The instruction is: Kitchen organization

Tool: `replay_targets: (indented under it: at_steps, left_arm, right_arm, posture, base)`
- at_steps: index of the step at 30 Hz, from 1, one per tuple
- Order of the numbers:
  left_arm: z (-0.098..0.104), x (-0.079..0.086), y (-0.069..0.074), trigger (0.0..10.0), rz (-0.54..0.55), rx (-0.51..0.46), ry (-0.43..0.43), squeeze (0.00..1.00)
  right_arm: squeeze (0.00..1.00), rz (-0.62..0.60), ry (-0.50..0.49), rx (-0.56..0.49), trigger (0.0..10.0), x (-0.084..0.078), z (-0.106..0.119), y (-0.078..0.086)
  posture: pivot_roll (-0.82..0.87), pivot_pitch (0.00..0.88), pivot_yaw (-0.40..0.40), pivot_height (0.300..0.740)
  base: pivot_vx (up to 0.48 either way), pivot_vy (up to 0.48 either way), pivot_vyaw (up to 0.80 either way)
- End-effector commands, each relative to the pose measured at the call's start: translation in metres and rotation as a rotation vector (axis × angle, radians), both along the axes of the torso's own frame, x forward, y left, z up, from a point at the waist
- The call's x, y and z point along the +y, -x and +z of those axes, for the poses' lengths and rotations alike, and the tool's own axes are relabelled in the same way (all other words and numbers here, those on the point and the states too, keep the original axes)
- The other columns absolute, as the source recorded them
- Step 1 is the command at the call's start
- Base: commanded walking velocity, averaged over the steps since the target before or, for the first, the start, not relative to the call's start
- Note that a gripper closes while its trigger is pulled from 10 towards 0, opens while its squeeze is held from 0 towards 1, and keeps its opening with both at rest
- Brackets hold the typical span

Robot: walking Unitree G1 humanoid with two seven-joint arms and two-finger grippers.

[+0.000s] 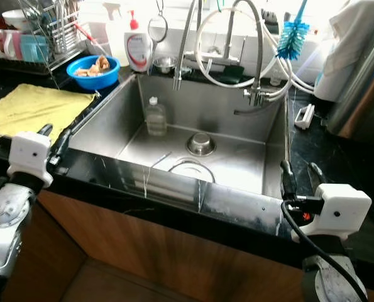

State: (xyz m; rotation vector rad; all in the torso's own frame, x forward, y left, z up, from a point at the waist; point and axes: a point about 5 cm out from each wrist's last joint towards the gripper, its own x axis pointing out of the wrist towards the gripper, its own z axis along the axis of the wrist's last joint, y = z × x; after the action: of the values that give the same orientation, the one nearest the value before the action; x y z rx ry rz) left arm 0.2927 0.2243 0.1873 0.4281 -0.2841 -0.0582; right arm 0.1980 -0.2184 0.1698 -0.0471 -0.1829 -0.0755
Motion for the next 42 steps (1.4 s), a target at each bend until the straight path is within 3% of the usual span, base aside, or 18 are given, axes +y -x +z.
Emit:
replay_targets:
  at_steps: [1,6,12,42]
  left_arm:
    - [0.003,-0.004,-0.002,10.0,-0.004,-0.010,0.021,0.00]
    - [0.002,-0.017,-0.008,10.0,-0.038,-0.005,0.063,0.00]
    - [0.000,-0.019,-0.013,10.0,-0.042,0.008,0.085,0.00]
    - [0.001,-0.028,-0.019,10.0,-0.060,0.007,0.156,0.00]
  right_arm:
    - [0.00,-0.004,0.022,0.009,10.0,0.001,-0.003,-0.002]
    - [0.00,0.006,0.030,0.014,10.0,0.005,-0.004,-0.002]
    - [0.00,-0.023,0.047,0.019,10.0,0.001,-0.003,-0.002]
    - [0.00,0.000,0.062,0.027,10.0,0.008,-0.004,-0.005]
  posture:
    - [-0.01,0.000,0.016,0.740]
    - [-0.01,0.000,0.013,0.740]
    - [-0.02,0.000,0.017,0.740]
    - [-0.02,0.000,0.012,0.740]
  base:
    - [0.000,0.000,0.00]
    - [0.000,0.000,0.00]
    - [0.000,0.000,0.00]
    - [0.000,0.000,-0.77]
